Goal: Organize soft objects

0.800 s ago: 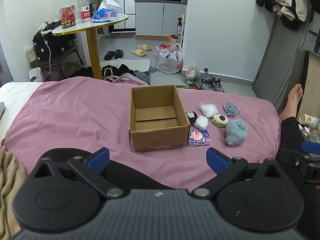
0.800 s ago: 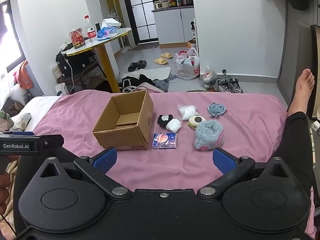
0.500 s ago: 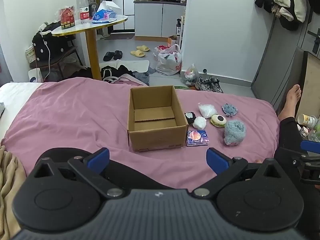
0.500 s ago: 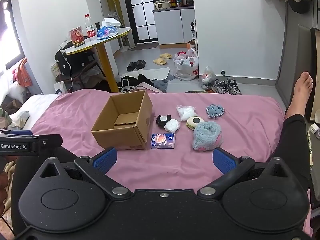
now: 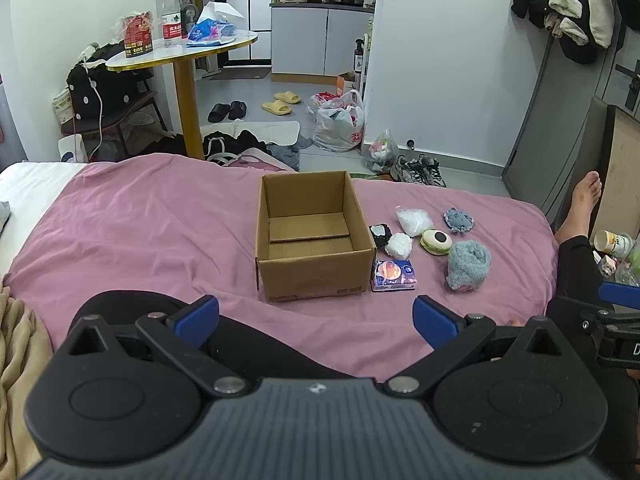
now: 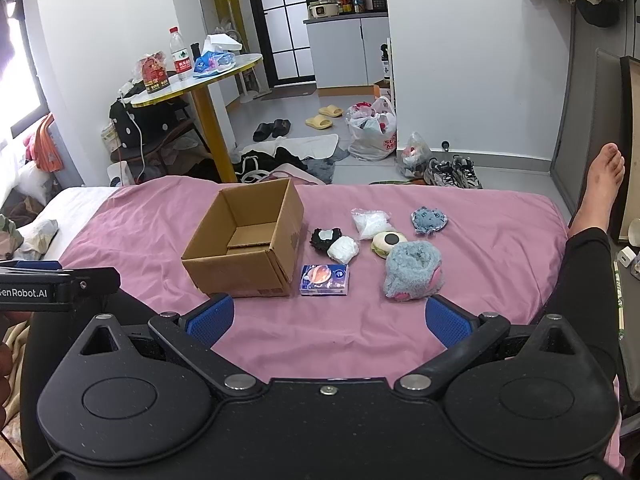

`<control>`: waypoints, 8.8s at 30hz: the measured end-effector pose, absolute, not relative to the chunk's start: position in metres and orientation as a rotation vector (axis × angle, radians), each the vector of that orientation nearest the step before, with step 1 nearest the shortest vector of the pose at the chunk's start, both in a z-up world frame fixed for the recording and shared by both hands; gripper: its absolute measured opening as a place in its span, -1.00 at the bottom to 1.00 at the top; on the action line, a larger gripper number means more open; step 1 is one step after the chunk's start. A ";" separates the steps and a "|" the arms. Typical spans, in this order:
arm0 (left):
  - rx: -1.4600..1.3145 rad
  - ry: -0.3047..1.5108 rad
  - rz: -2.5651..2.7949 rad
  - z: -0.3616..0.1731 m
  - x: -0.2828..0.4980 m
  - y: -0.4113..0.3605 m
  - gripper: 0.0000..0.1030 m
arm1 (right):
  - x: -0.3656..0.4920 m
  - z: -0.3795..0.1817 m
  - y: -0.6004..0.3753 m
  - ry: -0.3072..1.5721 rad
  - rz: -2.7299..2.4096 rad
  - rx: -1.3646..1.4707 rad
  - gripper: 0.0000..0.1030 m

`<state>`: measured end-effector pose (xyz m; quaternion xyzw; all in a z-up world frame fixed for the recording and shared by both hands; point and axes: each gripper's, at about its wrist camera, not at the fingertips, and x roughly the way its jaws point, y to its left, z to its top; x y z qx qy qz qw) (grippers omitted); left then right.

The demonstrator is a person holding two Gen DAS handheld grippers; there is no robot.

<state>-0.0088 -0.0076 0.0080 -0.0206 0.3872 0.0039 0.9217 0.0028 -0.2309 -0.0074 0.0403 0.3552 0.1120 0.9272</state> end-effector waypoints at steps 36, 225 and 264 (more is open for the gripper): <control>0.002 0.771 0.016 0.014 -0.014 -0.015 0.99 | 0.000 -0.002 -0.231 0.725 0.231 0.069 1.00; -0.588 0.915 0.118 -0.108 0.251 0.085 -0.70 | 0.277 -0.123 -0.094 0.947 0.307 0.598 -0.66; -0.450 0.937 0.238 -0.060 0.230 0.087 0.57 | 0.260 -0.093 -0.119 0.882 0.327 0.613 0.64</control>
